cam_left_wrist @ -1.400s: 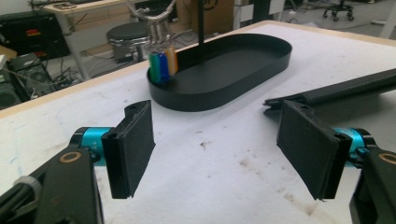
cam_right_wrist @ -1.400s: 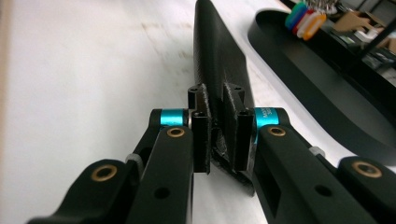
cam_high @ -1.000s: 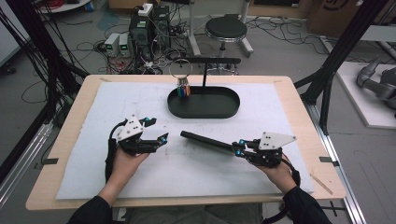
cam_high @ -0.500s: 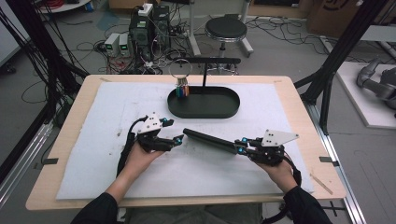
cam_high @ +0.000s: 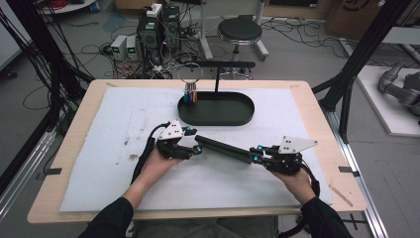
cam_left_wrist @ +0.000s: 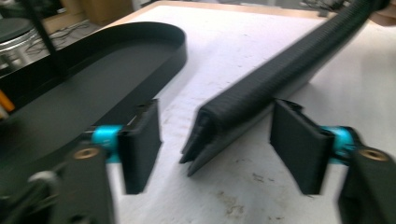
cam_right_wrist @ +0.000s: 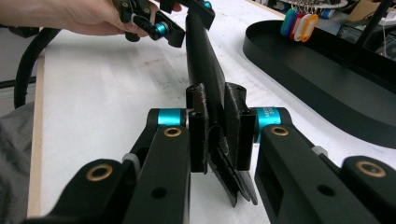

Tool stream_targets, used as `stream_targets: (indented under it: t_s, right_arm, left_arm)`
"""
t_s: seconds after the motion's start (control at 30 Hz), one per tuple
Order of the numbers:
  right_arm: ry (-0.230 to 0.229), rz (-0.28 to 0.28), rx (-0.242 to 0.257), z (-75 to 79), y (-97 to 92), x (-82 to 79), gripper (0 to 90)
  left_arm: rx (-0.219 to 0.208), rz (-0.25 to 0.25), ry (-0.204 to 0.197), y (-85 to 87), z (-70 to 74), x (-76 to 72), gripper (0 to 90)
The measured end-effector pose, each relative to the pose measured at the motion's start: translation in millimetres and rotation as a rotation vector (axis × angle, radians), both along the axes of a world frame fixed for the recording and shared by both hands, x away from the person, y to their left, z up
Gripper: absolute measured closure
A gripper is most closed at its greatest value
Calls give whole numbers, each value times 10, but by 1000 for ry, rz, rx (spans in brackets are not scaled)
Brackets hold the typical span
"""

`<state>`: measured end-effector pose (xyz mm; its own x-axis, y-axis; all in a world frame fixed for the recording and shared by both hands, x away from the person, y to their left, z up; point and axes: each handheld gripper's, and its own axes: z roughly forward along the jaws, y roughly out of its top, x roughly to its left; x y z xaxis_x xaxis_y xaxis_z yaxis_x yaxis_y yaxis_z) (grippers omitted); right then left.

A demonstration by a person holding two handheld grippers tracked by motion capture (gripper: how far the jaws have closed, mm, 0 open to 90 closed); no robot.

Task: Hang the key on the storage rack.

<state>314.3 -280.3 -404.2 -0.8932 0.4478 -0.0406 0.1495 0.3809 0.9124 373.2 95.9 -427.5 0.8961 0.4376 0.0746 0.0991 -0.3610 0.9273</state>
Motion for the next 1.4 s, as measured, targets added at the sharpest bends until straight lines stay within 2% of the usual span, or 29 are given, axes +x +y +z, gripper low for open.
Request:
stream_targets:
  t_s: [0.03,0.07,0.1,0.17,0.2,0.37,0.5,0.63,0.67,0.83,1.0,1.13,1.2,1.27,1.3,1.33,1.4]
  right_arm:
    - [0,0,0,0,0,0,809]
    - [-2,0,0,0,-5,6,806]
    - [-2,-3,1,-1,-12,8,802]
    - [0,-3,5,-1,-15,9,800]
    - [-2,-8,6,-1,-31,16,793]
    - [7,-21,13,-1,-63,26,768]
    - [17,-42,17,-13,-82,53,660]
    - [60,-72,29,-43,-99,102,471]
    - [65,-80,34,-47,-104,113,450]
    - [88,-98,29,-79,-110,158,404]
    - [111,-102,-6,-146,-51,241,375]
    - [138,-98,-24,-205,-11,310,406]
    - [134,-92,-27,-215,-7,329,479]
    - [137,-63,-22,-211,-34,341,603]
    - [137,-63,-22,-211,-34,341,603]
    - [139,-26,-16,-200,-48,336,672]
    - [133,-11,-16,-190,-45,325,697]
  left_arm:
    - [5,-8,-10,-16,-3,0,413]
    - [6,-21,-19,-30,-6,2,460]
    - [12,-20,-30,-45,-8,2,496]
    - [18,-16,-39,-59,-9,8,506]
    - [19,-16,-43,-60,-10,8,546]
    - [47,-12,-63,-48,10,-5,617]
    - [57,-7,-65,-39,23,-12,682]
    - [42,-16,-49,-43,34,-29,724]
    - [36,-21,-44,-38,38,-32,730]
    - [12,-35,-36,-25,58,-54,745]
    - [-4,-51,-37,-16,71,-101,748]
    - [-22,-62,-34,-10,93,-149,753]
    - [-24,-69,-39,-6,105,-171,754]
    - [-29,-71,-41,9,110,-187,753]
    - [-34,-66,-43,17,108,-192,753]
    - [-34,-65,-45,34,107,-192,751]
    - [-40,-59,-42,72,104,-185,750]
